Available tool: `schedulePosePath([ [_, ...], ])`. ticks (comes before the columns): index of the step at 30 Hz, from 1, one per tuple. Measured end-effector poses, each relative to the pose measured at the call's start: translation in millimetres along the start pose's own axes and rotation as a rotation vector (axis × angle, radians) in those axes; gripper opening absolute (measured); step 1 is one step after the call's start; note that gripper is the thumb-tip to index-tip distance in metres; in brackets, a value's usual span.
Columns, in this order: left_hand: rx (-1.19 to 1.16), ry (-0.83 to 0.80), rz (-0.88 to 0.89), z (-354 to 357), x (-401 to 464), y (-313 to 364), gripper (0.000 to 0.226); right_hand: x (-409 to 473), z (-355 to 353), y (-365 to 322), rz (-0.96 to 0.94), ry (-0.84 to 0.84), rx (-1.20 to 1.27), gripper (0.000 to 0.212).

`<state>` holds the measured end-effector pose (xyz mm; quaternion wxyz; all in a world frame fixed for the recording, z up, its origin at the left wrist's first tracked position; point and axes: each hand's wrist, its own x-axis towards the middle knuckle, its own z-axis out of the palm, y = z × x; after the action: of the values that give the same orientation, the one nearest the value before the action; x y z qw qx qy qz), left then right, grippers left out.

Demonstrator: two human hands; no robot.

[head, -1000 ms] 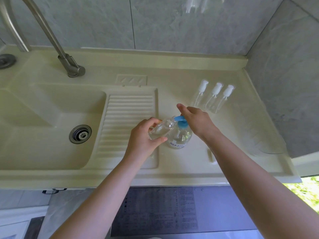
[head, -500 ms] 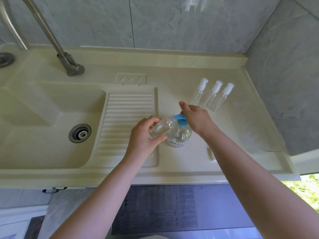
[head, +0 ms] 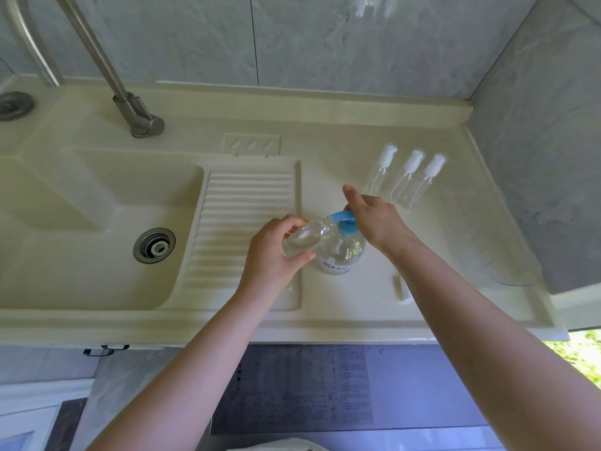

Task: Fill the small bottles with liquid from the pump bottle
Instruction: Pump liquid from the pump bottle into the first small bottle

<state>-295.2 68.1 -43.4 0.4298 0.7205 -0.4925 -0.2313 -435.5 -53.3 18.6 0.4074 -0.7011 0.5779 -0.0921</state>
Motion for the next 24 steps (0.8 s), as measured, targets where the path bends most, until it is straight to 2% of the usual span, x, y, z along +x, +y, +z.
schedulePosePath([
  [3, -0.007, 0.0, 0.003, 1, 0, 1, 0.04, 1, -1, 1, -0.004, -0.012, -0.012, 0.061],
  [9, 0.008, 0.001, -0.006, 4, 0, -1, 0.04, -1, 7, 1, -0.137, 0.034, -0.122, 0.056],
  [16, 0.023, 0.01, 0.014, 4, 1, -3, 0.041, 0, 1, 4, -0.051, 0.0, -0.033, 0.063],
  [19, 0.009, 0.023, 0.018, 3, 1, -2, 0.04, -1, -3, 0, -0.008, -0.027, -0.032, 0.061],
  [24, -0.01, 0.007, -0.004, 3, 1, -2, 0.04, -3, 5, 0, -0.08, 0.003, -0.133, 0.046],
])
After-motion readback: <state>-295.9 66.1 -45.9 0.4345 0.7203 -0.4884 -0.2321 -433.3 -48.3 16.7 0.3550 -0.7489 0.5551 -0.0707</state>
